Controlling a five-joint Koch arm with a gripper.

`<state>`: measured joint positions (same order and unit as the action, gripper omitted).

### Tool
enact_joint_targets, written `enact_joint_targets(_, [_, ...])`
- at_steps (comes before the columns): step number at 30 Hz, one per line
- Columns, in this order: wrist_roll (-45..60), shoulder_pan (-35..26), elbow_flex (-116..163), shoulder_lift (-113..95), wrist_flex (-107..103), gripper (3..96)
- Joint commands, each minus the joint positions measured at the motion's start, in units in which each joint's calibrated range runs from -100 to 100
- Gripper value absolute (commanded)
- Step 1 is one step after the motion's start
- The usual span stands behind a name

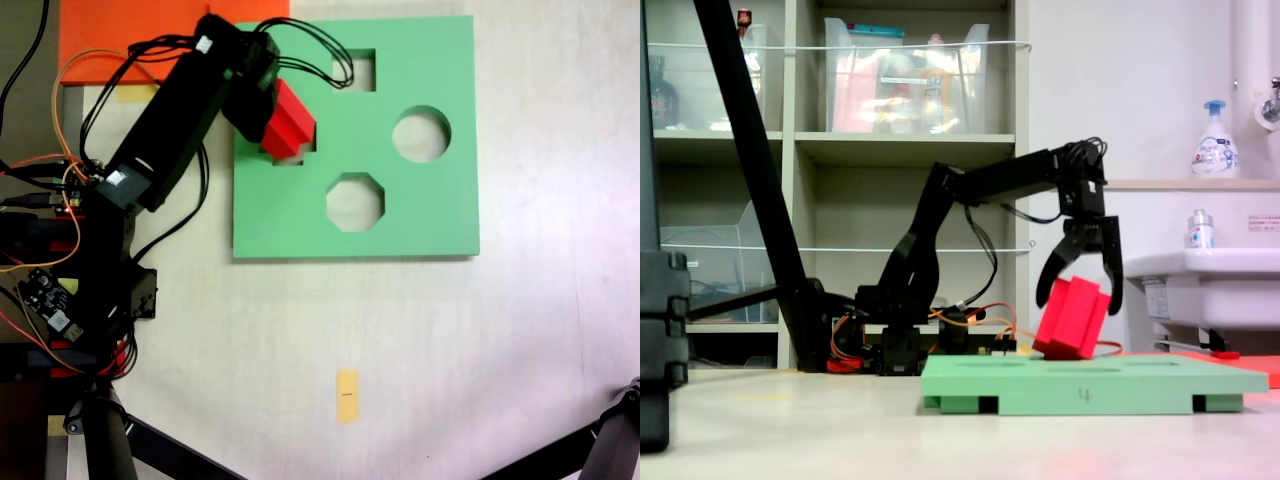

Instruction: Put the cross columnar block into the corresponding hole

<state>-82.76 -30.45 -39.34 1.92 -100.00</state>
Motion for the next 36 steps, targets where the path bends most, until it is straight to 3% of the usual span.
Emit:
enact_joint_targets(1, [-0.4, -0.2, -2.2, -3.0, 0.0, 41.9])
enact_joint_targets(36, [-0.7, 0.0, 9.7, -17.6, 0.0, 41.9])
